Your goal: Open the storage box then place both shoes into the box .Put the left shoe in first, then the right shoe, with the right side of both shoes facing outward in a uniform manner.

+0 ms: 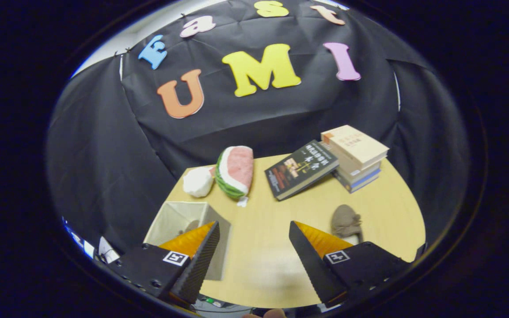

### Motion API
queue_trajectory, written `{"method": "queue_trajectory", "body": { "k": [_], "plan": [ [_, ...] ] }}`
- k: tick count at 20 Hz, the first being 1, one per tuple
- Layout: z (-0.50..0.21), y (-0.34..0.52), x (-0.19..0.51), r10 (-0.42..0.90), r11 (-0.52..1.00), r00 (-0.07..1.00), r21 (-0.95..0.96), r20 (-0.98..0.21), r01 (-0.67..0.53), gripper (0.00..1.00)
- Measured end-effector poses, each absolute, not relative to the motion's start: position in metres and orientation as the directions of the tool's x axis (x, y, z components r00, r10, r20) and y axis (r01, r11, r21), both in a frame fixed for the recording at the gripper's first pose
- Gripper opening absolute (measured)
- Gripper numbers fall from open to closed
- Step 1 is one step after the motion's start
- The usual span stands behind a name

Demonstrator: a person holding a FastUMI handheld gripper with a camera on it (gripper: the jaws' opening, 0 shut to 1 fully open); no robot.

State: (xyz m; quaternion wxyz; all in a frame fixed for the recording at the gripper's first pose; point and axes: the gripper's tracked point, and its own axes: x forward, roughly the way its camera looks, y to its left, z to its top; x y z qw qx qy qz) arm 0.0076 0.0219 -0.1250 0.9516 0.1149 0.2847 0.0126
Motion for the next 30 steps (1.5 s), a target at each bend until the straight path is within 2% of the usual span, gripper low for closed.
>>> {"method": "queue_trajectory", "body": {
  "k": [6,10,21,23,25,27,30],
  "plan": [
    [-0.166,-0.092,-0.008,-0.001,0.977,0.807,0.17,-0.59,0.126,0.96],
    [-0.214,-0.133,-0.008,-0.02,0.981,0.761,0.136,-0.649,0.141,0.96],
    [-0.327,-0.163,0.024,-0.031,0.98,0.626,0.101,-0.779,0.174,0.94],
    [-0.34,-0.166,0.032,-0.027,0.975,0.6,0.11,-0.8,0.191,0.75],
    [-0.35,-0.165,0.037,-0.01,0.969,0.572,0.132,-0.82,0.207,0.73],
    [-0.364,-0.166,0.039,-0.001,0.959,0.543,0.153,-0.84,0.239,0.46],
    [-0.371,-0.17,0.042,0.006,0.946,0.531,0.177,-0.847,0.27,0.26]
  ]
}}
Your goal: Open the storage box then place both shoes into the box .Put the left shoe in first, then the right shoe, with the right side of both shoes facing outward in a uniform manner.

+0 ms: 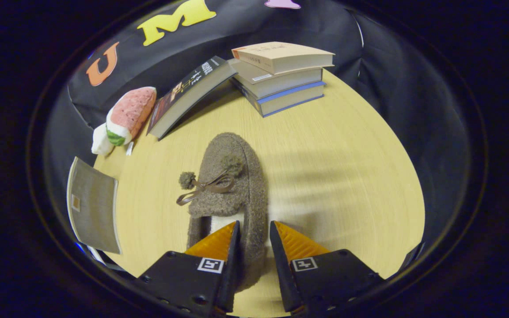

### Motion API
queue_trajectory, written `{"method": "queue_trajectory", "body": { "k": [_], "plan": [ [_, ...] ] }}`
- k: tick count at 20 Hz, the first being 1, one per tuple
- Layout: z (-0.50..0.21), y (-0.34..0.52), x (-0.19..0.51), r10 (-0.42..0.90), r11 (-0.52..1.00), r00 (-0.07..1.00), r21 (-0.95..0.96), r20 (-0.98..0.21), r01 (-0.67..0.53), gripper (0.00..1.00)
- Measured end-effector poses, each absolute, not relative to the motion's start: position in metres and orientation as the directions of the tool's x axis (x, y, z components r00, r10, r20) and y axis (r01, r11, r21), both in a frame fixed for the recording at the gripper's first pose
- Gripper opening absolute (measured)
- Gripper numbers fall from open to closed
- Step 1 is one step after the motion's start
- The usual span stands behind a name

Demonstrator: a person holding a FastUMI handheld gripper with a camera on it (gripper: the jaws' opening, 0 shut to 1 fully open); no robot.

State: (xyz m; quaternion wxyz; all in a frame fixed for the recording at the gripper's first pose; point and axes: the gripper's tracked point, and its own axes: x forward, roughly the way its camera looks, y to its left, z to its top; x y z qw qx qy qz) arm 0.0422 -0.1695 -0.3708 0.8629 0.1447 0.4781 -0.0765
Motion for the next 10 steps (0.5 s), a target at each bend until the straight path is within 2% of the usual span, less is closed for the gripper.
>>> {"method": "queue_trajectory", "body": {
  "k": [1,2,4,10],
  "plan": [
    [-0.361,-0.166,0.038,0.012,0.943,0.518,0.182,-0.855,0.278,0.2],
    [-0.365,-0.167,0.039,0.004,0.94,0.514,0.178,-0.858,0.29,0.2],
    [-0.364,-0.168,0.038,0.012,0.927,0.503,0.199,-0.864,0.319,0.01],
    [-0.351,-0.158,0.031,0.059,0.885,0.51,0.282,-0.858,0.372,0.0]
  ]
}}
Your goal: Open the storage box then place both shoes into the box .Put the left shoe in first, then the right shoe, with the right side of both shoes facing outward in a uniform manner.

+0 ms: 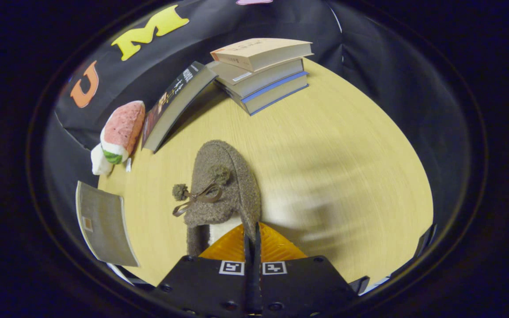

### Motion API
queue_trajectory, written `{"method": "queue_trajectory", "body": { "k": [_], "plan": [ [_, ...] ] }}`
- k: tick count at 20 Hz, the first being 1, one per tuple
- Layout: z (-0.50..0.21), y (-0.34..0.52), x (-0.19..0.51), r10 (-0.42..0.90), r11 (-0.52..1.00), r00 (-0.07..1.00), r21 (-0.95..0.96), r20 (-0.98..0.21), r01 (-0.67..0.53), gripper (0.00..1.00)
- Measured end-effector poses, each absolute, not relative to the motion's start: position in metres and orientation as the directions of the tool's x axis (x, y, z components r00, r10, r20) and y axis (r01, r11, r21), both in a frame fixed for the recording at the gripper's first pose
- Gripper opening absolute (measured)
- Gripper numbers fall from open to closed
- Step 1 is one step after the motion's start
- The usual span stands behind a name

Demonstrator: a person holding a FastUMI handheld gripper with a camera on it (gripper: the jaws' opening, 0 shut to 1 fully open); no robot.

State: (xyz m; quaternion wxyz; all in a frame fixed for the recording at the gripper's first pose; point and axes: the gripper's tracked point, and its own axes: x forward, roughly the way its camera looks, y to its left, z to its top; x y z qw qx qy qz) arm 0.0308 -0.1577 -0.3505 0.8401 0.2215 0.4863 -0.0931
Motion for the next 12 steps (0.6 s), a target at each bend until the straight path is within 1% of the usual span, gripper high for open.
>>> {"method": "queue_trajectory", "body": {
  "k": [7,12],
  "plan": [
    [-0.294,-0.115,0.022,0.069,0.85,0.555,0.34,-0.829,0.403,0.0],
    [-0.24,-0.051,0.021,0.078,0.851,0.593,0.363,-0.802,0.379,0.0]
  ]
}}
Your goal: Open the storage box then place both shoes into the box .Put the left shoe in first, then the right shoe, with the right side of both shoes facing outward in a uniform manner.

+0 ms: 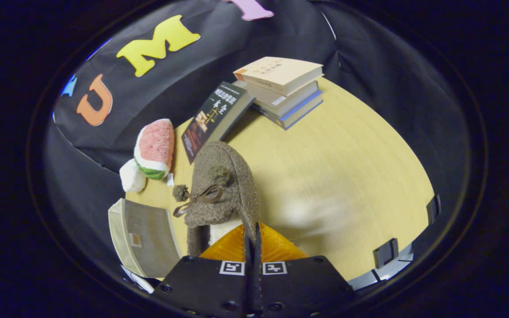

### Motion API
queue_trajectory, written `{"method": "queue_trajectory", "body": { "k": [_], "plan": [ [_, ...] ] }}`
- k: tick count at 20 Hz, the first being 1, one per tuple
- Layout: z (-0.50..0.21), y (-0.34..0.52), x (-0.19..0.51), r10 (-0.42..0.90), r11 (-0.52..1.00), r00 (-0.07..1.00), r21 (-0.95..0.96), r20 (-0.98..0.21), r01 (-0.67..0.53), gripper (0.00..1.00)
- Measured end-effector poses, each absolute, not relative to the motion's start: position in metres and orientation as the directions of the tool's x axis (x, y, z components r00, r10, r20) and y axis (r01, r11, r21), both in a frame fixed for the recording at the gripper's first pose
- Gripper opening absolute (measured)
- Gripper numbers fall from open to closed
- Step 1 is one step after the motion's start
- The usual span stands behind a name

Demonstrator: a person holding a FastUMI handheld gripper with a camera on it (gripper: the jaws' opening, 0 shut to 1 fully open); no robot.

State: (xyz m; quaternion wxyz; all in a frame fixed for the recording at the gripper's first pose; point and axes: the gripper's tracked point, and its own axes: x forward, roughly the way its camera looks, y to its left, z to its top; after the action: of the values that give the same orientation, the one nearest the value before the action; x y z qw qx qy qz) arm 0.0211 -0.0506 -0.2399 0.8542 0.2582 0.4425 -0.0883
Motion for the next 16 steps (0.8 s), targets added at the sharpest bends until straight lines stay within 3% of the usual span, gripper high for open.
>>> {"method": "queue_trajectory", "body": {
  "k": [10,16],
  "plan": [
    [-0.144,0.141,0.038,0.164,0.877,0.689,0.424,-0.706,0.225,0.0],
    [-0.162,0.243,0.045,0.165,0.916,0.681,0.366,-0.713,0.161,0.0]
  ]
}}
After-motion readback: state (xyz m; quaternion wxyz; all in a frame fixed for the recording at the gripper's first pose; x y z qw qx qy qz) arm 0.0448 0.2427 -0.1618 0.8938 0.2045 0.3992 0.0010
